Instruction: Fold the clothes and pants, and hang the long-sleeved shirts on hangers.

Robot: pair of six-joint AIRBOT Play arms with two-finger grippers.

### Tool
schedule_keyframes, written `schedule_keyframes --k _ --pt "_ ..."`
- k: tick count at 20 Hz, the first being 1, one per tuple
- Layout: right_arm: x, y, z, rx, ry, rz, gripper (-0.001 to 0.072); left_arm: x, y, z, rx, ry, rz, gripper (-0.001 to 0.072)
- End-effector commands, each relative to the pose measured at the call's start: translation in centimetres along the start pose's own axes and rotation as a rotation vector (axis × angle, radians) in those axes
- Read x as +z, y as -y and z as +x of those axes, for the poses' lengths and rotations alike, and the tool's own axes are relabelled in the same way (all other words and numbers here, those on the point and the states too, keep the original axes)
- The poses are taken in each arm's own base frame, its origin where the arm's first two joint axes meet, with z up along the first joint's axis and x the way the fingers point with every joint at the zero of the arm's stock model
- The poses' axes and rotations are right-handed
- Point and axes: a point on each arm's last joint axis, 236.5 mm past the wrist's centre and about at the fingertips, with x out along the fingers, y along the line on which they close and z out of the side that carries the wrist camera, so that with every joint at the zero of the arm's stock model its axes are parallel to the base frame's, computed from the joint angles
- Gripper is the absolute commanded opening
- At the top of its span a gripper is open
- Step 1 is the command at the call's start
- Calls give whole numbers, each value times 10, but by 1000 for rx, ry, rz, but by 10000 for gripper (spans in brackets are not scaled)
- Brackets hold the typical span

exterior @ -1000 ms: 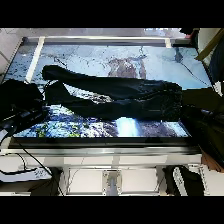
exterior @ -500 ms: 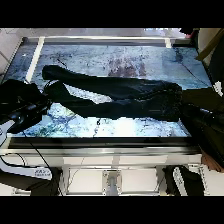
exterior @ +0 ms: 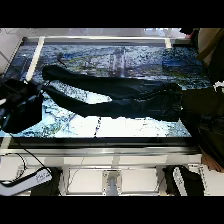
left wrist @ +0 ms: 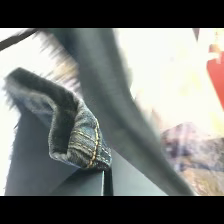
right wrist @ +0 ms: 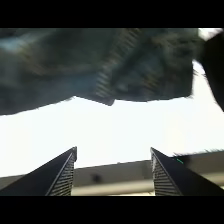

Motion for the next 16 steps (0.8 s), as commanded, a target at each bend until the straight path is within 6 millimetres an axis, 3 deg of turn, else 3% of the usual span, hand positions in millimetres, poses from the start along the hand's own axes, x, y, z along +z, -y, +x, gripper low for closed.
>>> schedule_keyframes --k 1,3,5,8,10,13,16 --pt "-9 17 -1 -70 -38 -24 517 40 63 -38 -46 97 207 7" --pt "-3 12 0 -51 -11 -17 518 62 87 -44 -9 101 287 7" --pt "-3 12 0 -52 -11 -17 517 67 86 -53 119 -4 354 7" --pt "-2 12 0 -52 -7 -17 517 77 39 -88 455 -149 418 7" --pt "2 12 0 -51 7 -16 517 81 18 -96 561 -196 428 8" --pt "4 9 0 -37 16 -11 517 60 -5 -66 580 -295 413 8" --pt "4 8 0 -34 17 -9 517 31 -26 -12 583 -411 419 8"
